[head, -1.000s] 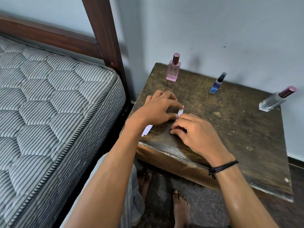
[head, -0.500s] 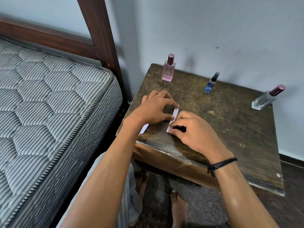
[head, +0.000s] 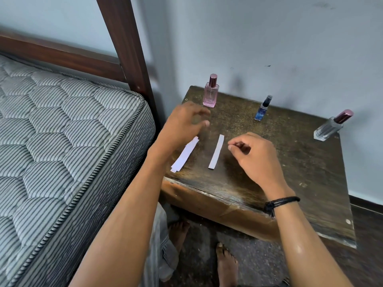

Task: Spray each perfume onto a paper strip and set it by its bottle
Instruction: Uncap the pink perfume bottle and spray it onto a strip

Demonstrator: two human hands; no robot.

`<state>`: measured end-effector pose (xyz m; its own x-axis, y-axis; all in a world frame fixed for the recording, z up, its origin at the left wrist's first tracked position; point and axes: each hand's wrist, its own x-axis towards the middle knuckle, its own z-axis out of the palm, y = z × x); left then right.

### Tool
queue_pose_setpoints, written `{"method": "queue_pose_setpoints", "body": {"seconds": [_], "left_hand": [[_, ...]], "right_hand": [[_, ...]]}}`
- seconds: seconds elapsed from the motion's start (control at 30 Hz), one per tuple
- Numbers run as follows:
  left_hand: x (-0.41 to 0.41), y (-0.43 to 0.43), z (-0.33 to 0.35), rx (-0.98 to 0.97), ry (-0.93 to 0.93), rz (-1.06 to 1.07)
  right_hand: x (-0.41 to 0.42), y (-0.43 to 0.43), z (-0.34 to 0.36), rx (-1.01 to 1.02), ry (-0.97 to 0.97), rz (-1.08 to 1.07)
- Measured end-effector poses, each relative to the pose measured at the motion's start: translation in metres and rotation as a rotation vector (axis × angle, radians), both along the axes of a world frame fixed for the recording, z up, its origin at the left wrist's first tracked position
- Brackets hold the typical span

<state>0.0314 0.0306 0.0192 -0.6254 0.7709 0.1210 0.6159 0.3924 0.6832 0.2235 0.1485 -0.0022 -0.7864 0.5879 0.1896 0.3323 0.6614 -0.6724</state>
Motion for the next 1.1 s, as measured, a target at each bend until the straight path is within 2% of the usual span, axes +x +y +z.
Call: {"method": "queue_pose_setpoints", "body": {"seconds": [0.1,0.17,0.3,0.5,0.67,0.9,1.0,1.1], "left_hand": [[-0.006,0.007,0.006,0.190,-0.146,0.244],[-0.010,0.021,0.002,0.201,-0.173,0.296],[-0.015,0.055,-0.011,0.109,-0.170,0.252],[-0.013,0.090,-0.015,0.119,-0.142,0.307],[-0.014,0.097,-0.019,0.129,-0.061,0.407],[-0.010,0.089,-0.003,0.135,-0.098,0.433],[-0.007,0.079,0.011,0.162,-0.123,0.400],[-0.003,0.056,0.022,0.148,-0.211,0.251]], "right_hand": [[-0.004,-0.003,0.001,0.032,-0.011,-0.008],[-0.006,-0.006,0.001,0.050,-0.020,0.011],[-0.007,-0.007,0.000,0.083,-0.031,0.025],[-0.008,-0.004,-0.003,0.080,-0.014,0.014],[-0.009,-0.003,-0.005,0.066,-0.001,0.013],[-0.008,-0.003,-0.006,0.047,-0.017,0.014],[-0.010,-0.002,-0.005,-0.008,0.026,-0.020],[-0.010,0.000,0.000,-0.148,0.165,-0.142]]}}
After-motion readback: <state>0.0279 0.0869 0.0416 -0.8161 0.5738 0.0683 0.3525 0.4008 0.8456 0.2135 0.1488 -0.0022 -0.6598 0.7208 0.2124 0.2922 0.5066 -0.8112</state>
